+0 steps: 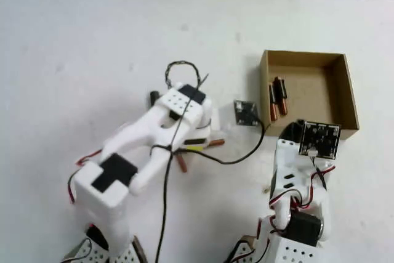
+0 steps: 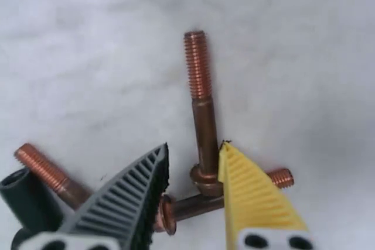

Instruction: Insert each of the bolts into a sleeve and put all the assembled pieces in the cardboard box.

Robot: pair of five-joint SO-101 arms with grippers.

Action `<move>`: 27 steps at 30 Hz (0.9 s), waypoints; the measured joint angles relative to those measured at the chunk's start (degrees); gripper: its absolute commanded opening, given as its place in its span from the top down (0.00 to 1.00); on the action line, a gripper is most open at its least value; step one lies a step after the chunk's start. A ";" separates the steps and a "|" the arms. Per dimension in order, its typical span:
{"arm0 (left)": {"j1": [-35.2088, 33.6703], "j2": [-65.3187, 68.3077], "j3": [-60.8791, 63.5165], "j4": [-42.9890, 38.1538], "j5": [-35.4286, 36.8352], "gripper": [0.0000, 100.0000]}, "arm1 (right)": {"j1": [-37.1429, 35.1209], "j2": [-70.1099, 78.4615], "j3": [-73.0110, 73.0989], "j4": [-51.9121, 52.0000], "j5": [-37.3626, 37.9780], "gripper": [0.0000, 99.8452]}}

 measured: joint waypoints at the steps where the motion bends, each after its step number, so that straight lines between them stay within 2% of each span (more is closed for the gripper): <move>1: 0.00 0.79 -0.09 0.00 0.00 0.83 | 0.00 0.00 0.00 0.00 0.00 0.98; 11: -0.97 5.27 -3.25 0.35 2.37 0.84 | 0.00 0.00 0.09 0.00 0.00 0.98; 16: -1.14 8.62 -8.00 5.10 2.37 0.93 | -0.09 0.00 0.26 0.00 0.00 0.98; 27: -1.05 13.10 -14.15 10.29 2.37 0.94 | -0.09 0.00 0.26 0.00 0.00 0.98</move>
